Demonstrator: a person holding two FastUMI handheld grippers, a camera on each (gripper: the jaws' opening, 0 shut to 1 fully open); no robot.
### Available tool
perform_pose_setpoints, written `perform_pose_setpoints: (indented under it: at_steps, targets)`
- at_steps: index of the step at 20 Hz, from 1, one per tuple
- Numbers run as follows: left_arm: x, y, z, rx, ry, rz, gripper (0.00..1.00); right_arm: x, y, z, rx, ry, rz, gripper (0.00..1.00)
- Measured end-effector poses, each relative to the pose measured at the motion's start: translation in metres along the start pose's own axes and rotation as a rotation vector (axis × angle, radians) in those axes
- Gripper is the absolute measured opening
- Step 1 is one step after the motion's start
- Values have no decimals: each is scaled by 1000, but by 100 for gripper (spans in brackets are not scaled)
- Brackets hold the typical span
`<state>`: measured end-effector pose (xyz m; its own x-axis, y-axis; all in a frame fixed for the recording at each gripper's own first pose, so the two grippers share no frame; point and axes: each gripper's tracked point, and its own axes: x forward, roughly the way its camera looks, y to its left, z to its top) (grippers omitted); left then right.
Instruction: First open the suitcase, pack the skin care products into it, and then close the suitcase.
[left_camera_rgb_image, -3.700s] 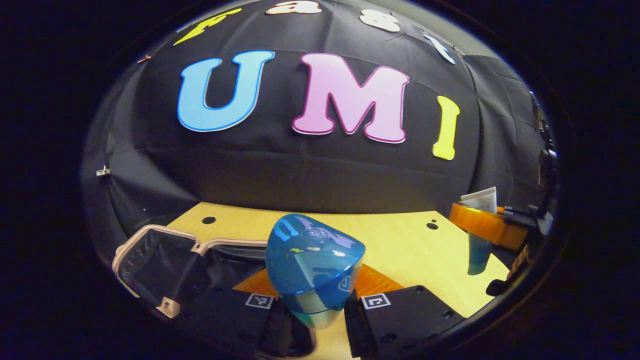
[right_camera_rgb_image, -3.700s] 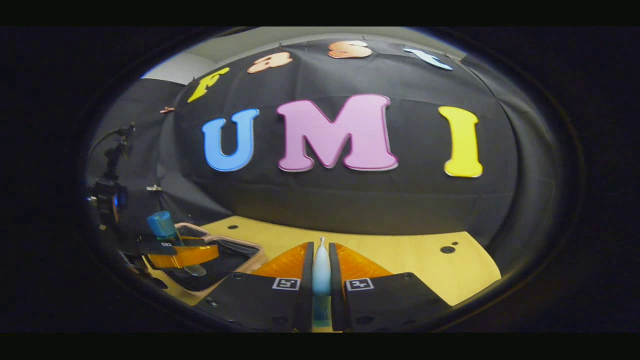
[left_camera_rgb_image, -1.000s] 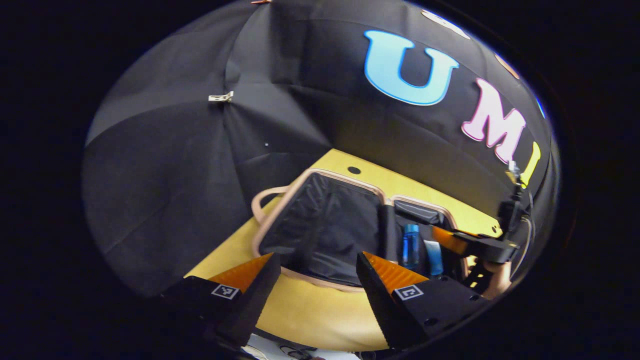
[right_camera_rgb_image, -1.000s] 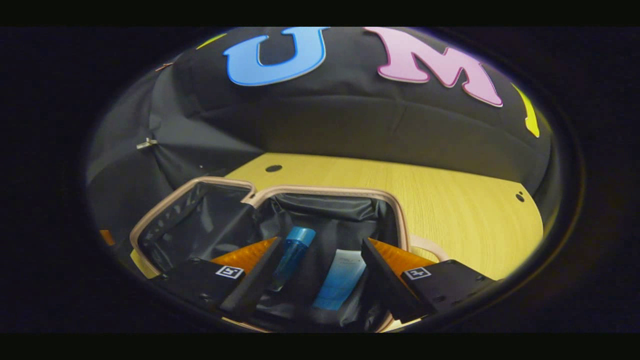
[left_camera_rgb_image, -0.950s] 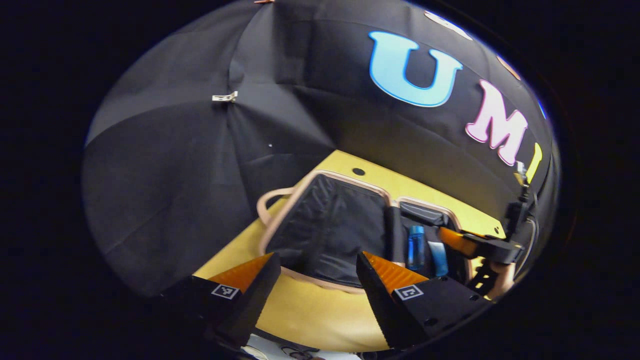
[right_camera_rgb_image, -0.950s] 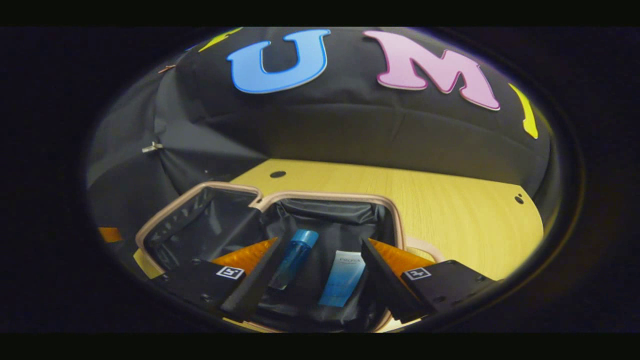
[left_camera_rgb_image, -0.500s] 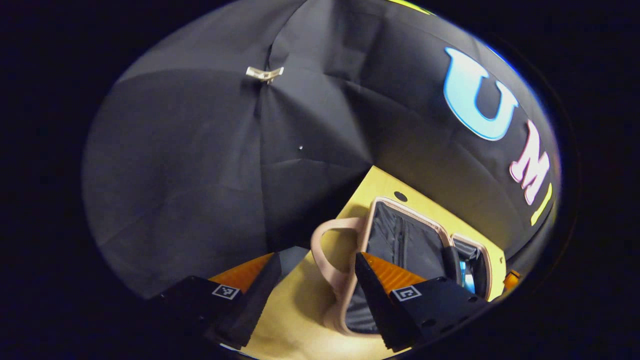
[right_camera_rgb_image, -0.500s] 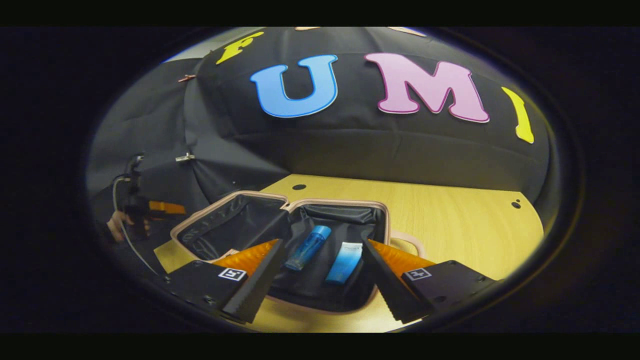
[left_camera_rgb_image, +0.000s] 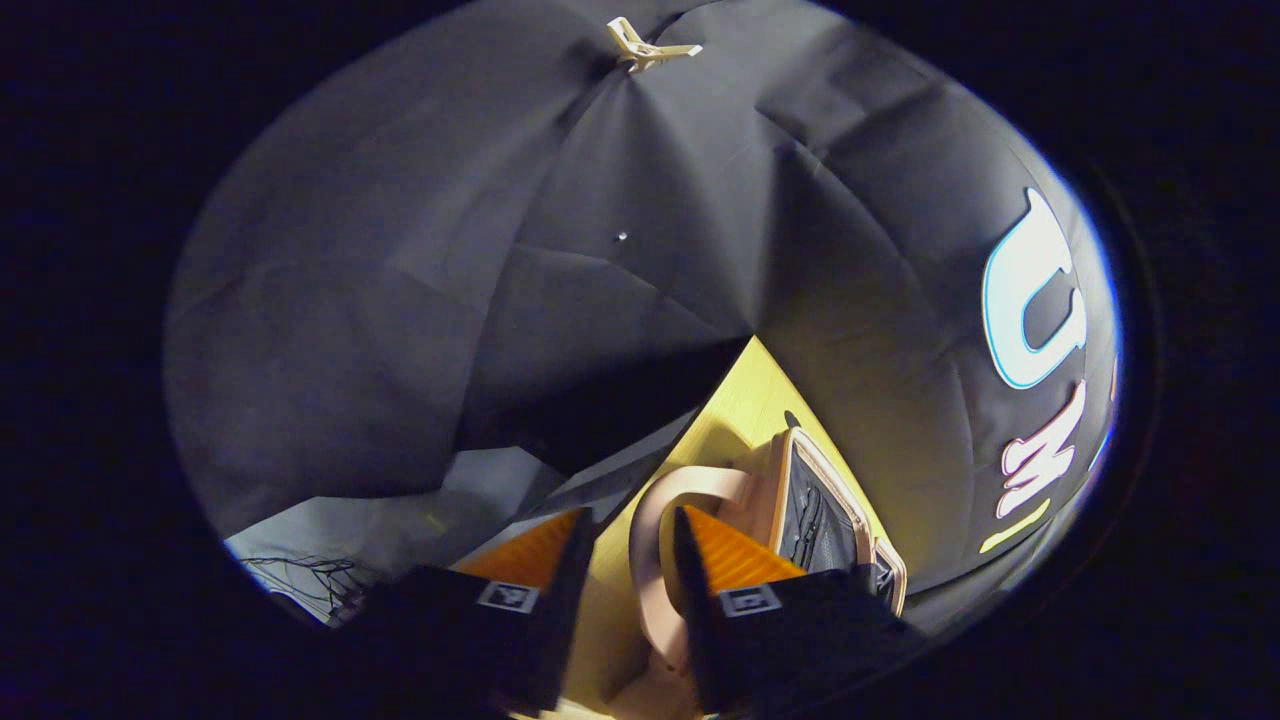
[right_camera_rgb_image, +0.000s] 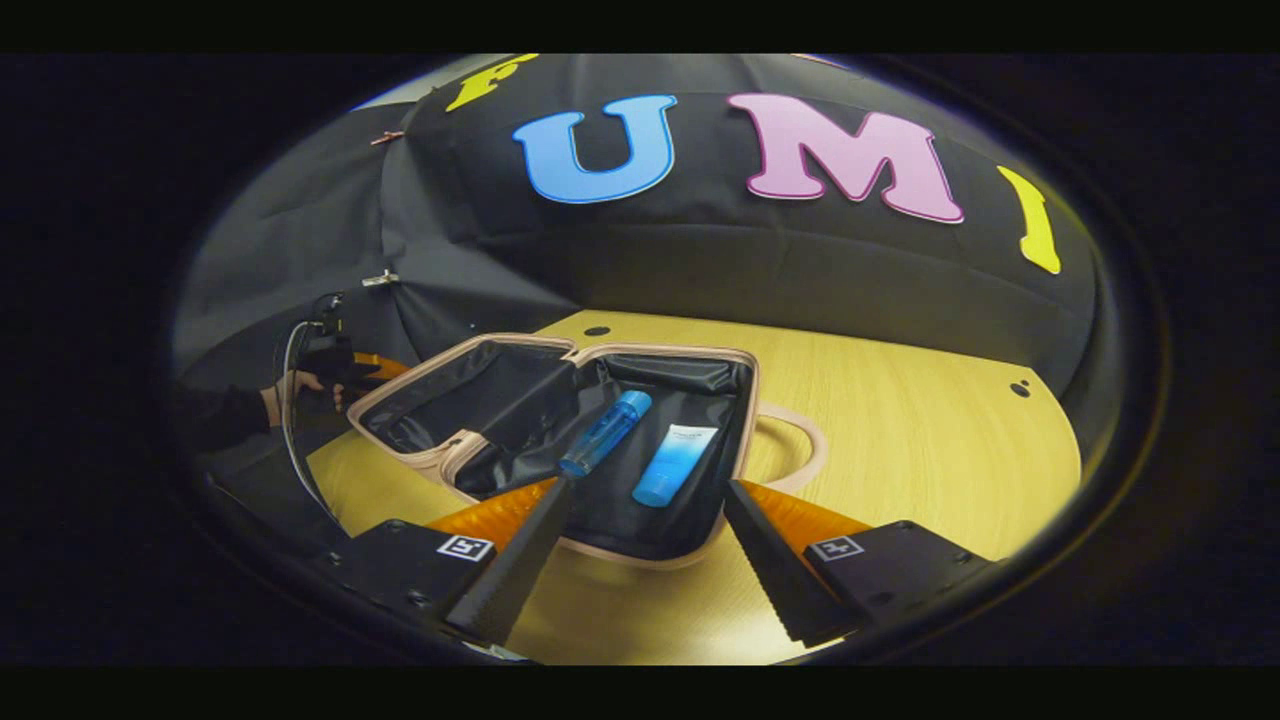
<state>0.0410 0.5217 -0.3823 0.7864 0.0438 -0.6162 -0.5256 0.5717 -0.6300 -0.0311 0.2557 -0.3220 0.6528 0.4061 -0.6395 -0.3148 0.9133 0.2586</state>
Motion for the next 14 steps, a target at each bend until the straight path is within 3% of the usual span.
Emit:
perform_pose_setpoints:
  at_steps: [2,4,5,6,8,11,14]
  targets:
    - [-3,0,0,-13,8,-10,16,-2,-8,-1,1,3,-9,90]
    - [-7,-6,5,-20,-20,-32,18,-7,-14,1,-1,1,-16,90]
    - [-15,-15,13,-32,-49,-51,17,-9,-17,4,-6,-6,-19,98]
    - [-26,-27,18,-31,-71,-64,13,-12,-21,7,-11,-14,-22,98]
    - [-46,-40,22,30,-97,-56,10,-20,-27,16,-14,-31,-24,98]
    - [-85,-98,38,115,-193,-78,8,-35,-38,28,-10,-59,-45,98]
    - [-139,-181,47,199,-289,-190,8,-57,-49,41,18,-94,-93,98]
